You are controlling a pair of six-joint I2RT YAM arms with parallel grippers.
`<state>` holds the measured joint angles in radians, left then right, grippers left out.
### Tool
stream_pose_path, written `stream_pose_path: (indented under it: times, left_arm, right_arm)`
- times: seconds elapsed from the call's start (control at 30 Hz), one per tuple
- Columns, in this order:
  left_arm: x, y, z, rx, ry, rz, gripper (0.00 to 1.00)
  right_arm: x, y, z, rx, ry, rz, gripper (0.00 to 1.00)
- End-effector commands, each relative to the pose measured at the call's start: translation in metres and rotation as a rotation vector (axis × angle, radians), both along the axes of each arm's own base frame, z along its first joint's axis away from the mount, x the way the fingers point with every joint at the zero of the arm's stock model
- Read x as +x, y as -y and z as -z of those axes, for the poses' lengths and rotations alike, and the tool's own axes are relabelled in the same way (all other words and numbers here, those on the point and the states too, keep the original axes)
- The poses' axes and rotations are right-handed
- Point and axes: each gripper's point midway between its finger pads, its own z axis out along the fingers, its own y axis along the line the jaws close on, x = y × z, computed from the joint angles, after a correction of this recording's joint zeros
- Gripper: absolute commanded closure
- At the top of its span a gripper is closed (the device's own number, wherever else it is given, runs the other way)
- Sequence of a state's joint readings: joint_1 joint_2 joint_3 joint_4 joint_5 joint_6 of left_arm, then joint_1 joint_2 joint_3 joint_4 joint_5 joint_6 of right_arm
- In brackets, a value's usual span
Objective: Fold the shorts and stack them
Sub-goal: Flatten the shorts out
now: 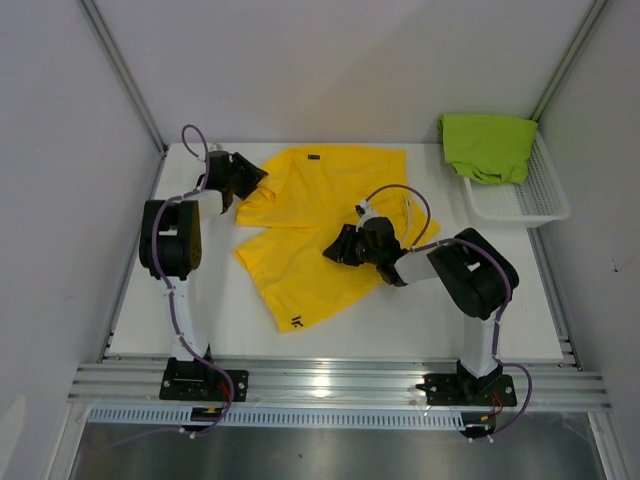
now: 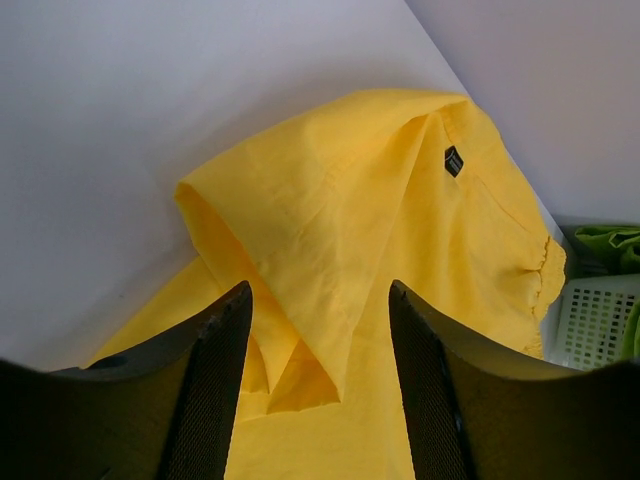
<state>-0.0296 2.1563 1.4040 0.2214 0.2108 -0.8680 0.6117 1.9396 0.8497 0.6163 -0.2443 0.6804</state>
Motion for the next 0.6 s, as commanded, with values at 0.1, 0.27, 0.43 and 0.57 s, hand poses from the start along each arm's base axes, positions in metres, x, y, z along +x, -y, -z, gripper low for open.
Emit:
stream_pose_path:
  times: [0.1,0.27,0.43,0.57]
  left_arm:
    - [0.02,-0.004,-0.018,0.001,0.058,-0.029,0.43]
    - [0.027,-0.001,-0.01,-0.014,0.048,-0.02,0.45]
    - [0.03,-0.001,-0.003,-0.02,0.045,-0.025,0.47]
    - [0.034,-0.002,-0.004,-0.025,0.062,-0.036,0.54]
  right_arm:
    - [0.013,-0.002,-0.006,0.015,0.024,0.016,0.6]
    - [0.013,-0.002,-0.006,0.02,0.021,0.015,0.6]
    - [0.014,0.0,-0.004,0.025,0.012,0.019,0.61]
    - [0.014,-0.001,-0.005,0.03,0.014,0.017,0.62]
